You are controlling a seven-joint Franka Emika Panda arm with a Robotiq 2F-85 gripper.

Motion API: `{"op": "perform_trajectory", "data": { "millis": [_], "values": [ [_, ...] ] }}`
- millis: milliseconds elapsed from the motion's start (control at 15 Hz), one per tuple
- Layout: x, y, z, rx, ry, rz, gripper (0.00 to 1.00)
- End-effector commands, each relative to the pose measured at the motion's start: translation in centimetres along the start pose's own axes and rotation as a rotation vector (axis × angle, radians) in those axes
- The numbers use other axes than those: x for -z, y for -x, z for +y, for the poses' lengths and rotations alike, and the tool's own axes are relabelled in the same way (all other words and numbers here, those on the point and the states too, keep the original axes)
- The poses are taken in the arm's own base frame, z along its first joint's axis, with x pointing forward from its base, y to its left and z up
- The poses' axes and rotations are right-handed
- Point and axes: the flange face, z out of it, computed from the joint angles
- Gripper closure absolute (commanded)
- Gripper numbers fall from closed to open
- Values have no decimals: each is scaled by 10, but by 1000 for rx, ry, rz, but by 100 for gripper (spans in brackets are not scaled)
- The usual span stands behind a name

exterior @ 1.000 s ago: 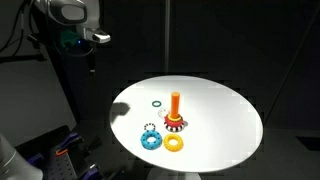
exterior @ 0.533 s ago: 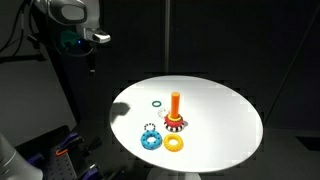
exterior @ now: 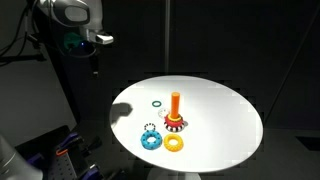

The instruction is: Place the small, black and white ring around the block

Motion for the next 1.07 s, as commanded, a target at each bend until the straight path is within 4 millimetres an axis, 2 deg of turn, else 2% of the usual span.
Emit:
{"op": "perform_trajectory", "data": {
  "millis": [0,600,1000],
  "values": [
    [0,-16,13,-30,32,30,0],
    [-19,-57,59,-53,75,93,0],
    [-35,-81,95,-10,97,59,0]
  ]
}}
